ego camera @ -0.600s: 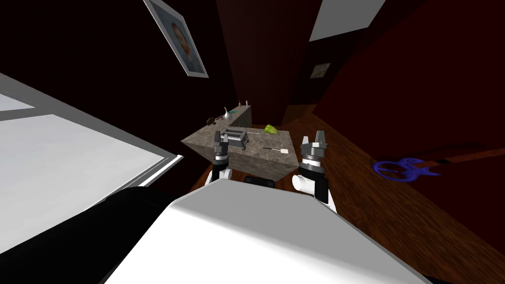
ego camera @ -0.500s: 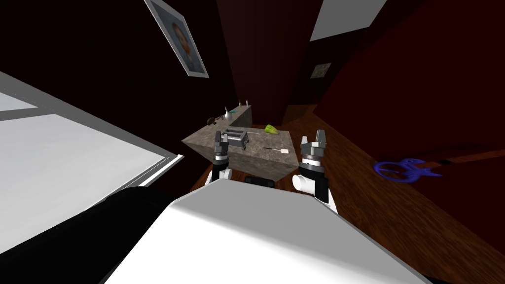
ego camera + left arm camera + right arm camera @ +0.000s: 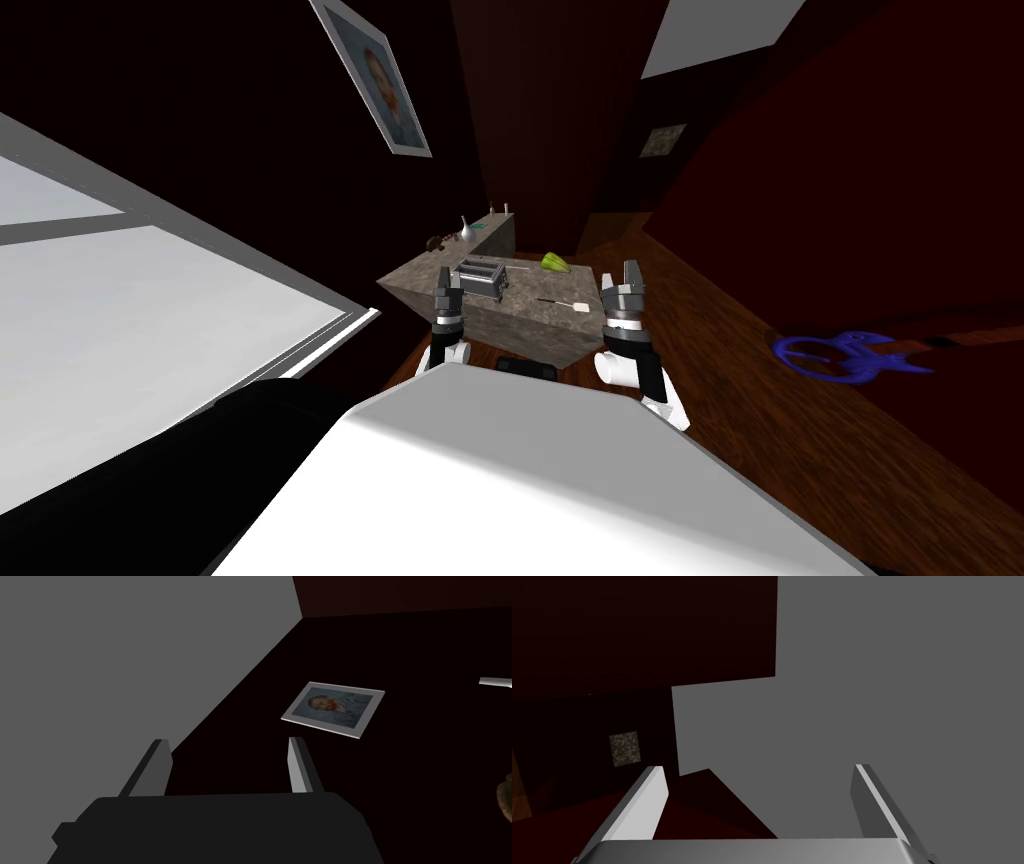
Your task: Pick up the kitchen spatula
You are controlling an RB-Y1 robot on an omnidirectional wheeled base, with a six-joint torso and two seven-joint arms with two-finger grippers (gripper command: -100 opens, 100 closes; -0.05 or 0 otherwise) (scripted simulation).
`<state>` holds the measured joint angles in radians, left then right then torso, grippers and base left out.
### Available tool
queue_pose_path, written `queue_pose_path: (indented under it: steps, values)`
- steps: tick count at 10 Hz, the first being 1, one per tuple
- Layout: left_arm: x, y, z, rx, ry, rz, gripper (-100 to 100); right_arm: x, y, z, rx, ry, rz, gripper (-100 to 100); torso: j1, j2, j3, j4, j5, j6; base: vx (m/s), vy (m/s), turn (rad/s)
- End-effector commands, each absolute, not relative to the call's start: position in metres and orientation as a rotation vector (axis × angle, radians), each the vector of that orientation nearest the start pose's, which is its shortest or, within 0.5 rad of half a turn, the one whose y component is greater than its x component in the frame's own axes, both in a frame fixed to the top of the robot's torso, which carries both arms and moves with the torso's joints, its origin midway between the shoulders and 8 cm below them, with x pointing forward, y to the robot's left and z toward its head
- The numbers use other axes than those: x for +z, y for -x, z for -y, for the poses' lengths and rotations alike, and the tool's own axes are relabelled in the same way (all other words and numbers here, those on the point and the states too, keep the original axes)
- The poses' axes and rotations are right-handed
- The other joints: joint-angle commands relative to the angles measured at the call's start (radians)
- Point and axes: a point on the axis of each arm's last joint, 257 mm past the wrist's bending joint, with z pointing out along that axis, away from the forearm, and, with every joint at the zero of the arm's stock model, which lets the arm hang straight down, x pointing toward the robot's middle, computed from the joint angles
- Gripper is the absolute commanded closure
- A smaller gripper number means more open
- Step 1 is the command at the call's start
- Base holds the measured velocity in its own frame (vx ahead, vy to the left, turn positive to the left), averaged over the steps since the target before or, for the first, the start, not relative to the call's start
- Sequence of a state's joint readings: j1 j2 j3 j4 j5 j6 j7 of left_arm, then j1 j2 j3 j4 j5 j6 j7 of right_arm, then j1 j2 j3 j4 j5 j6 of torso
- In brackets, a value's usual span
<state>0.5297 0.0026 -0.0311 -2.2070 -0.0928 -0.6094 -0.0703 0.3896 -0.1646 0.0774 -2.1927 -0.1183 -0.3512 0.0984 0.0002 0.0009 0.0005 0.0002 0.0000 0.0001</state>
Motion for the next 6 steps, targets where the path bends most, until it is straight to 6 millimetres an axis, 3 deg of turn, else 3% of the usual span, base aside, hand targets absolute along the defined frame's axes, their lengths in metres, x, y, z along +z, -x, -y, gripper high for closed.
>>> queue_pose_path:
  steps: [1, 6]
  values:
    - [0.002, -0.340, -0.258, -1.210, 0.562, -0.683, 0, -0.014, -0.401, 0.233, 1.360, -0.643, -0.877, -100, 0.000, 0.000, 0.000, 0.000, 0.000, 0.000, -0.014, 0.007, 0.081]
    - [0.002, -0.340, -0.258, -1.210, 0.562, -0.683, 0, -0.029, -0.415, 0.206, 1.360, -0.531, -1.020, -100, 0.000, 0.000, 0.000, 0.000, 0.000, 0.000, -0.015, 0.008, 0.093]
